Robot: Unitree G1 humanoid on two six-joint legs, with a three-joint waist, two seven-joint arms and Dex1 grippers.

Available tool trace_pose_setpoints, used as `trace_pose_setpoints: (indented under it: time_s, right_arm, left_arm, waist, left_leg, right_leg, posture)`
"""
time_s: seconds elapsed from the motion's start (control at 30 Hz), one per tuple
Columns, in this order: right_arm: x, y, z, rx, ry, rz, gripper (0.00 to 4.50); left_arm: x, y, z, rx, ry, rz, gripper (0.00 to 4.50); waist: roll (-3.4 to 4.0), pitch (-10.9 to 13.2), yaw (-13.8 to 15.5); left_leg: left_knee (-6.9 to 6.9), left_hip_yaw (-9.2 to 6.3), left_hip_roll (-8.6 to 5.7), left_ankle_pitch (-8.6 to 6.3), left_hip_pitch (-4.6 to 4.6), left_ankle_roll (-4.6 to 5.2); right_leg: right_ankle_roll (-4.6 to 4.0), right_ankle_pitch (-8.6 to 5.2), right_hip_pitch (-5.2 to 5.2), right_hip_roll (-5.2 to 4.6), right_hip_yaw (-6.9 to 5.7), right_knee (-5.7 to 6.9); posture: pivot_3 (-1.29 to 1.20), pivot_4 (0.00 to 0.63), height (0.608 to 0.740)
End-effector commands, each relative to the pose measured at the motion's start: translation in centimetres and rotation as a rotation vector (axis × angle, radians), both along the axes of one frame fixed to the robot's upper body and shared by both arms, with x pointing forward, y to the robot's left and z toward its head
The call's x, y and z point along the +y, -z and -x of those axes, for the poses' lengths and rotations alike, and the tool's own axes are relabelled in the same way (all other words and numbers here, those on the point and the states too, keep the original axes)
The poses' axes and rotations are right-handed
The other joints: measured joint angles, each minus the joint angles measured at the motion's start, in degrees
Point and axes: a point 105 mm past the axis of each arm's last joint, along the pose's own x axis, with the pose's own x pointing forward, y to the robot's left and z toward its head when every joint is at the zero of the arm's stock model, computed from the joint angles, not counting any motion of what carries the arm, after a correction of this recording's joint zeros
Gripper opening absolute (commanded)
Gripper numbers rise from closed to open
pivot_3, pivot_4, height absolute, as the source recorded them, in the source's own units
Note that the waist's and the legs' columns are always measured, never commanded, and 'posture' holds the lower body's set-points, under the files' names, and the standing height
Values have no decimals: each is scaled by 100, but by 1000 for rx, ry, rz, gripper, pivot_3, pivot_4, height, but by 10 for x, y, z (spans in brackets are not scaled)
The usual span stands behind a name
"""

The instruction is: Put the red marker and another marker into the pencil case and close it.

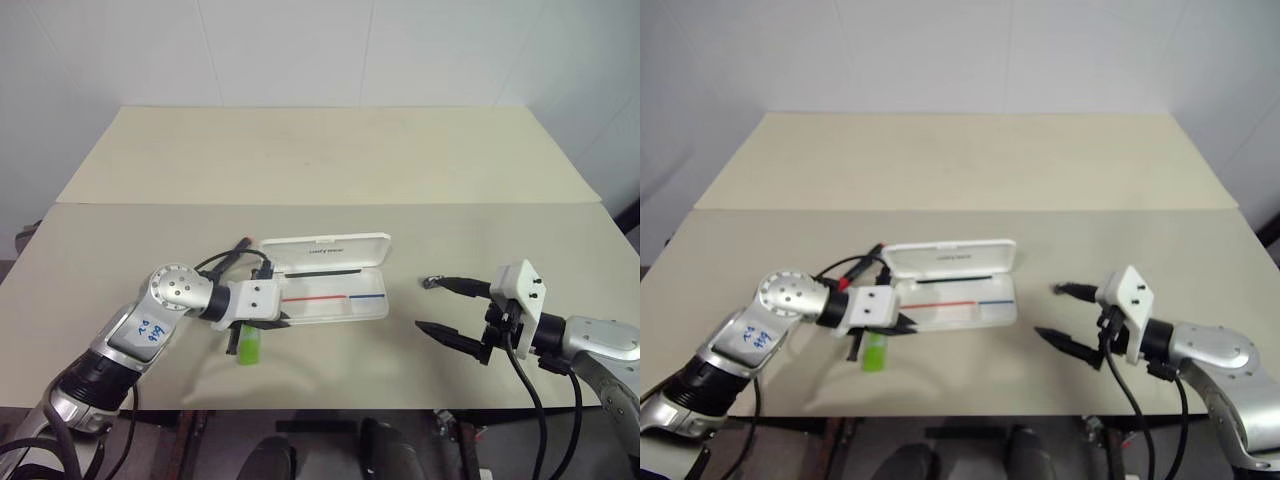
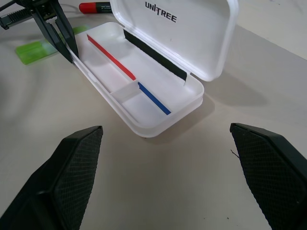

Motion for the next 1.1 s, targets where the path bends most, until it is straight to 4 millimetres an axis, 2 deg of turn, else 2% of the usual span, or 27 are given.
trace_pose_setpoints:
  time_s: [0.03, 0.33, 0.43, 0.8, 1.1]
  right_arm:
    - [2, -13, 0, -54, -13, 15, 4500]
    - [5, -12, -1, -58, -14, 10, 4500]
    - [5, -12, -1, -61, -13, 8, 4500]
    - [6, -12, -3, -68, -5, 4, 4500]
    - [4, -12, -5, -70, -3, 6, 4500]
  left_arm:
    - [-2, -2, -2, 18, 8, 3, 10]
    - [-5, -5, -1, 41, 25, -12, 10]
    - [-6, -6, -1, 45, 26, -14, 783]
    - [-13, -10, 0, 44, 43, 5, 4460]
    - [-19, -23, 1, 20, 51, 37, 4485]
  waist:
    - [0, 0, -3]
    - [0, 0, 2]
    - [0, 0, -9]
    - [0, 0, -14]
    - [0, 0, -14]
  left_leg:
    - [0, 0, 0, 0, 0, 0]
    - [0, 0, -1, -4, -8, 6]
    - [0, 0, -1, -4, -9, 7]
    - [-3, 0, 1, -5, -9, 8]
    - [-4, 0, 1, -6, -11, 10]
  right_leg:
    - [0, 0, 0, 0, 0, 1]
    - [7, 4, 0, 0, -1, 2]
    - [7, 4, -1, 0, -1, 0]
    - [7, 4, -2, 2, -1, -4]
    - [7, 4, -2, 2, -1, -9]
  posture:
    - [0, 150, 740]
    - [0, 150, 740]
    - [0, 150, 740]
    - [0, 150, 740]
    - [0, 150, 740]
